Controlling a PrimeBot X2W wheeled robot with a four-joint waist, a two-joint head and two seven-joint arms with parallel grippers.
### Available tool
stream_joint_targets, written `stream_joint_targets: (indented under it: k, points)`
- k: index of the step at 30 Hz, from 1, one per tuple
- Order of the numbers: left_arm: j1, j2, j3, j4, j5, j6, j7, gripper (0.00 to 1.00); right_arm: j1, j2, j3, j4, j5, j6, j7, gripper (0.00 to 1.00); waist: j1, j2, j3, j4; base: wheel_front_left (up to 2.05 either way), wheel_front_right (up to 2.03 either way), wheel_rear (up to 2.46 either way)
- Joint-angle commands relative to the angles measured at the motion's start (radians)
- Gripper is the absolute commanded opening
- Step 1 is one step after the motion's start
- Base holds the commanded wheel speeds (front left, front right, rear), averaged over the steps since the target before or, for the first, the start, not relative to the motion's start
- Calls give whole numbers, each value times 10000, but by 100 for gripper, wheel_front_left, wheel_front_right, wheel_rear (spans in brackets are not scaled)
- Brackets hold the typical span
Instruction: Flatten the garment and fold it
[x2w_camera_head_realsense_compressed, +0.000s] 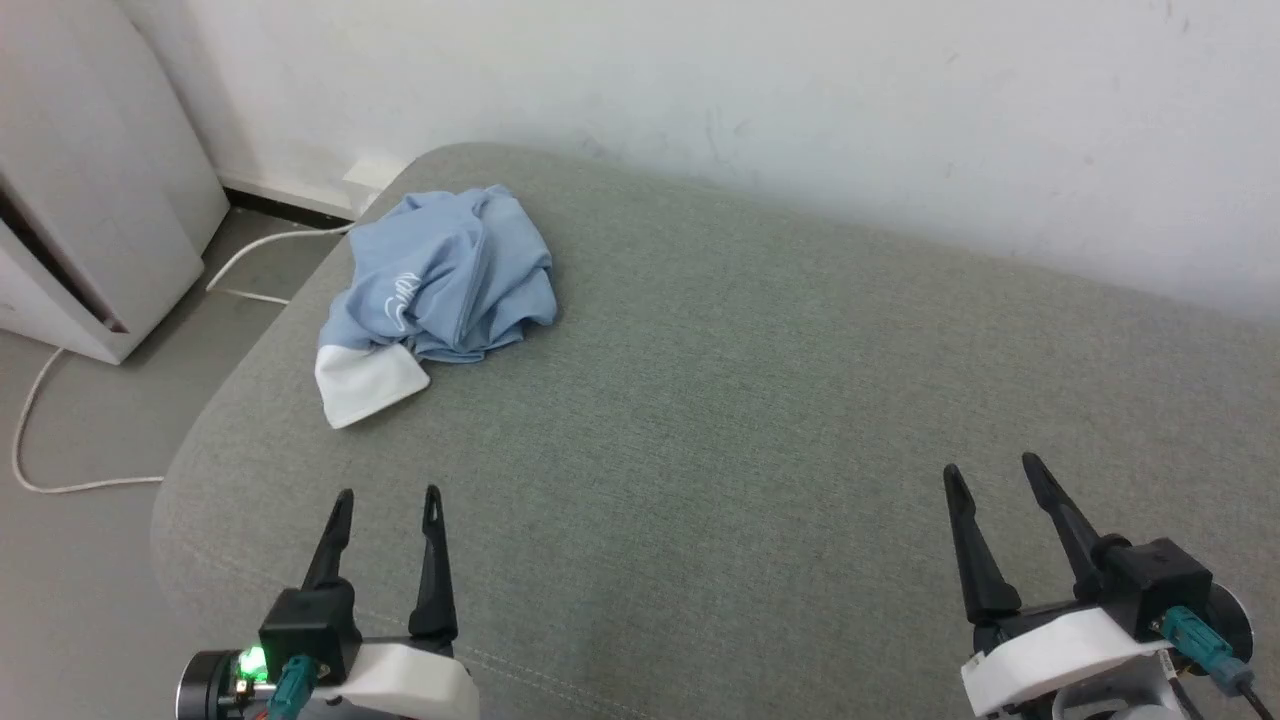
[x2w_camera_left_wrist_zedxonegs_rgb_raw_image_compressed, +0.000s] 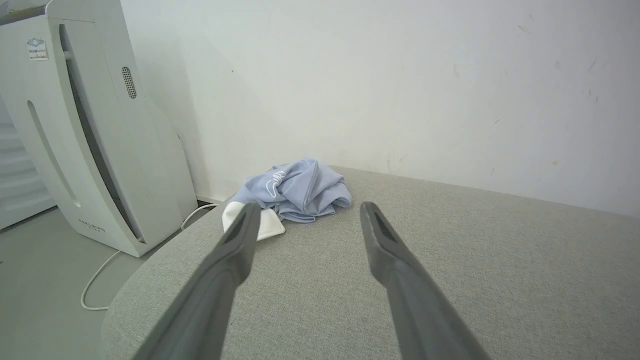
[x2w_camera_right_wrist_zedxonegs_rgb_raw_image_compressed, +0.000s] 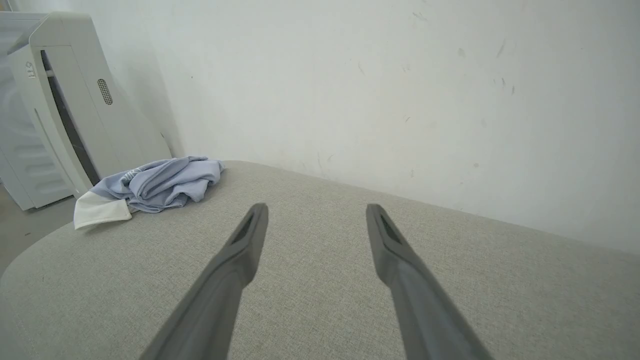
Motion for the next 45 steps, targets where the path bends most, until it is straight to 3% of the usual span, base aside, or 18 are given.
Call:
stream_joint_targets:
  k: [1, 33, 45]
  points:
    - [129, -7, -34, -57, -38, 85, -111, 100, 109, 28, 15, 53, 86, -16, -106, 100, 0, 0, -23, 147, 0, 0, 0]
    - [393, -9, -270, -223, -130, 397, -759, 100, 331, 40, 284, 527, 389, -21, -754, 100, 0, 0, -83, 1448, 0, 0, 0]
    - [-27, -9, -439, -587, -124, 332, -765, 100, 137, 40, 144, 362, -86, -21, -759, 100, 0, 0, 742, 1228, 0, 0, 0]
